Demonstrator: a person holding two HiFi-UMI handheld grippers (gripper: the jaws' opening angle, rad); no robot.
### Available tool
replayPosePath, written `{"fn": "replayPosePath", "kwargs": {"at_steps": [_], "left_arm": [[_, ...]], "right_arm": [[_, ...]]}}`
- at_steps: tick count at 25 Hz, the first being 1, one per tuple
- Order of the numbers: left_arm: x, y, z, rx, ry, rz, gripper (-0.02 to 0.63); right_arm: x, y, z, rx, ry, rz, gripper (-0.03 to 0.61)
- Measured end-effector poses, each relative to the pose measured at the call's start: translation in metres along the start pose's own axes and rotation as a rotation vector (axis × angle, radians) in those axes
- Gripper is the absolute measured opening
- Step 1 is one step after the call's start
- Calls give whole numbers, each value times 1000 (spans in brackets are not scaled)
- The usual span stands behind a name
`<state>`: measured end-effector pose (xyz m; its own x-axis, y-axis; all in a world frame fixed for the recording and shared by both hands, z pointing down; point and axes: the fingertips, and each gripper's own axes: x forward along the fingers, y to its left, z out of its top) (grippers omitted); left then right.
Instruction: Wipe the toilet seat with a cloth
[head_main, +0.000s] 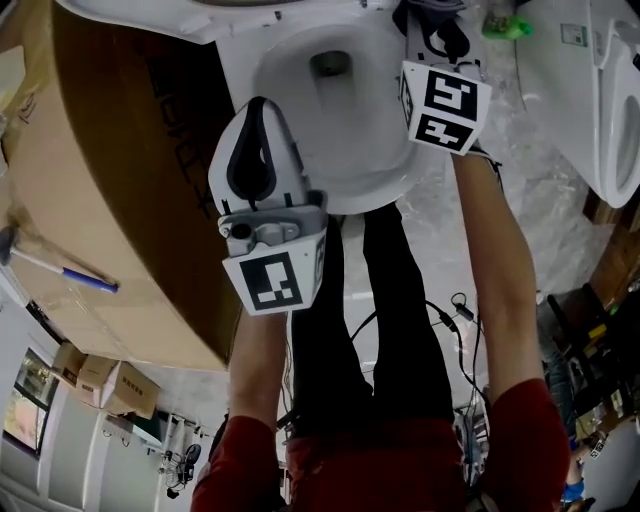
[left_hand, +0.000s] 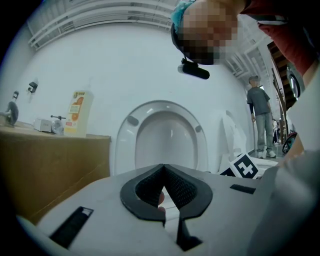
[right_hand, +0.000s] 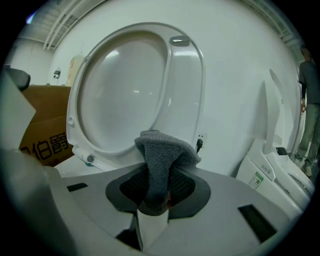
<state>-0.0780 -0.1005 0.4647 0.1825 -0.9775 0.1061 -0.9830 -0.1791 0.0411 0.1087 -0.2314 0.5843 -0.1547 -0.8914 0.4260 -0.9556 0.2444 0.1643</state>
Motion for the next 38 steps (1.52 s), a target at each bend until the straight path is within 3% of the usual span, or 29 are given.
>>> {"fn": "replayPosePath", "kwargs": {"at_steps": [13, 25, 38], "left_arm": [[-3, 27, -7, -30, -6, 47, 12], [-20, 68, -12, -35, -1, 111, 12], [-51, 106, -15, -7, 22, 198, 12]], "right_arm": [[9, 33, -3, 11, 6, -16, 90], [19, 101, -11, 66, 73, 47, 89], [20, 206, 20, 3, 62, 268, 91]]}}
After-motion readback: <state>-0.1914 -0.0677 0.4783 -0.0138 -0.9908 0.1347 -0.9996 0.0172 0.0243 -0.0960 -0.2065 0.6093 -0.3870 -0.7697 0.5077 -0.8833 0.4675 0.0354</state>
